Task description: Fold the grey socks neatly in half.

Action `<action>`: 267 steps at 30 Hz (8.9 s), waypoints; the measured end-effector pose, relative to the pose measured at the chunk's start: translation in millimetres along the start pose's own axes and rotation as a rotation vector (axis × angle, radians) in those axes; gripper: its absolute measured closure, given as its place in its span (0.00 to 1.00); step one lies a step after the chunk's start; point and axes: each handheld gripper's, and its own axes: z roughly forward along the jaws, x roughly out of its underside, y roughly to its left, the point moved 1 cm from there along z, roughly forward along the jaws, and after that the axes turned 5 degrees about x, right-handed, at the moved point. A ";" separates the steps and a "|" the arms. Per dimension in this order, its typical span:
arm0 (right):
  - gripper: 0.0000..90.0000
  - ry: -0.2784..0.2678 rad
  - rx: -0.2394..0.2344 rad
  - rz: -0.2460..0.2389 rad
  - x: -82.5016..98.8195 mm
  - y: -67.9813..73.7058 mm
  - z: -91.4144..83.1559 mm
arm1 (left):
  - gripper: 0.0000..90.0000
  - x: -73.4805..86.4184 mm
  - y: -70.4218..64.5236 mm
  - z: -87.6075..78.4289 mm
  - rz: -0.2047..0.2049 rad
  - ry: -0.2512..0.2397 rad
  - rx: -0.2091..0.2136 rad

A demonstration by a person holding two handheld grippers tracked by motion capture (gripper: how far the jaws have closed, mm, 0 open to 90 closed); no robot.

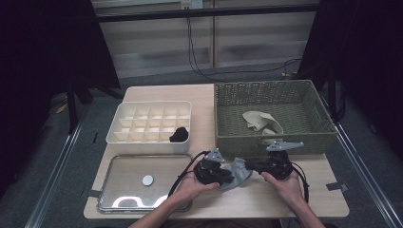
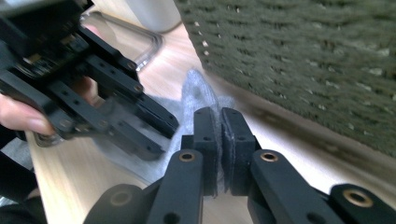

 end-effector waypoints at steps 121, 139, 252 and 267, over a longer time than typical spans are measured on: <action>0.83 0.084 -0.017 -0.064 14.4 27.7 20.7 | 0.80 -5.5 -12.5 -48.7 0.044 -0.058 0.010; 0.76 0.095 -0.028 -0.035 19.4 17.8 31.7 | 0.81 4.3 3.1 -17.4 0.013 0.015 -0.009; 0.92 0.084 -0.069 -0.125 22.0 47.4 40.1 | 0.56 -2.2 25.0 -25.2 -0.071 0.015 -0.023; 0.92 0.080 -0.047 -0.168 24.6 52.4 38.9 | 0.56 6.7 31.8 -27.2 -0.147 0.036 0.097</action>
